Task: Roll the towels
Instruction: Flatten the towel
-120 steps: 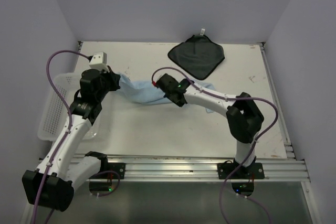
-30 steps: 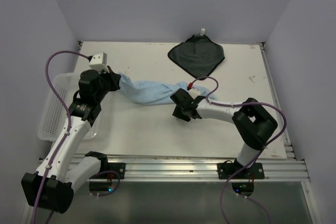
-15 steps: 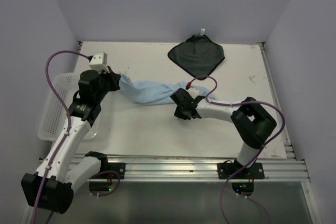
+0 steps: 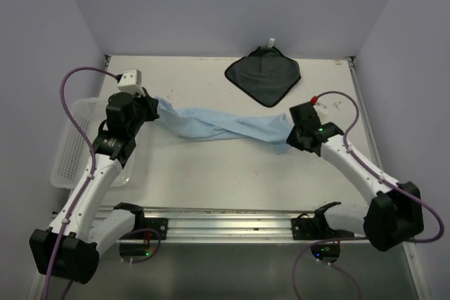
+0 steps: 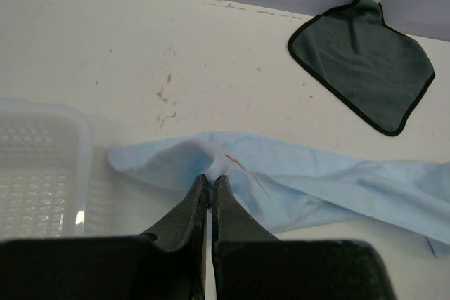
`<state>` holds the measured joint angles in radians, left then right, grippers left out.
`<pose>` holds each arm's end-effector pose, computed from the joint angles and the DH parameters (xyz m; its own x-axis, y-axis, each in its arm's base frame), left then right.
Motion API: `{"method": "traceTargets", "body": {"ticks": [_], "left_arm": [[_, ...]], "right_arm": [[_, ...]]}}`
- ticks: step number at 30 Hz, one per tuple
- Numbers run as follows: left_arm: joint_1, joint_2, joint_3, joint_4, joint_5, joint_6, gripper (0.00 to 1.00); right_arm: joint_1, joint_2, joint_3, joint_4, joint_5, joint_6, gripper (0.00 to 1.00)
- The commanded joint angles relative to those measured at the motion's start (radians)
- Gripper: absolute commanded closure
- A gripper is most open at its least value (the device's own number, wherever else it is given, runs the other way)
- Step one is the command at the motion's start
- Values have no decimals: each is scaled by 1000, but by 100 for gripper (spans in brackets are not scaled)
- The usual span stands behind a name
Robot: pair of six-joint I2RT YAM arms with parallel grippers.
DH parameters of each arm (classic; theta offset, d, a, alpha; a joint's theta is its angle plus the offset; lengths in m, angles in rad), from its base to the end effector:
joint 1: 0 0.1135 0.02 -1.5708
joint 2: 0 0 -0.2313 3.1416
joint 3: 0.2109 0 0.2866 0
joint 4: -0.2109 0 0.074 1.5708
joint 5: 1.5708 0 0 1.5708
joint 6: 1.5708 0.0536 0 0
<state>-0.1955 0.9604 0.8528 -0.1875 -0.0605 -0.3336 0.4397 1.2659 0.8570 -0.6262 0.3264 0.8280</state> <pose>0.2895 -0.0540 0.2955 -0.3145 -0.2709 -0.9098 0.0362 0.9543 -0.2967 0.2745 0.1101 0.1705 -0.7142 0.4351 -0.5483 0.4006 0.8964 0.1895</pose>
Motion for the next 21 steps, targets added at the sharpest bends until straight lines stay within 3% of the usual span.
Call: {"method": "traceTargets", "body": {"ticks": [1, 6, 12, 17, 21], "left_arm": [[31, 23, 63, 36, -29, -42, 100], [114, 64, 162, 17, 28, -108, 100], [241, 144, 281, 43, 192, -226, 100], [378, 227, 315, 134, 402, -366, 100], [412, 264, 357, 171, 447, -397, 100]], "right_arm": [[-143, -83, 123, -115, 23, -177, 100], [-344, -54, 288, -144, -102, -256, 100], [-479, 59, 499, -179, -202, -312, 100], [-530, 174, 779, -242, -321, -319, 100], [-530, 318, 1034, -340, -354, -343, 100]]}}
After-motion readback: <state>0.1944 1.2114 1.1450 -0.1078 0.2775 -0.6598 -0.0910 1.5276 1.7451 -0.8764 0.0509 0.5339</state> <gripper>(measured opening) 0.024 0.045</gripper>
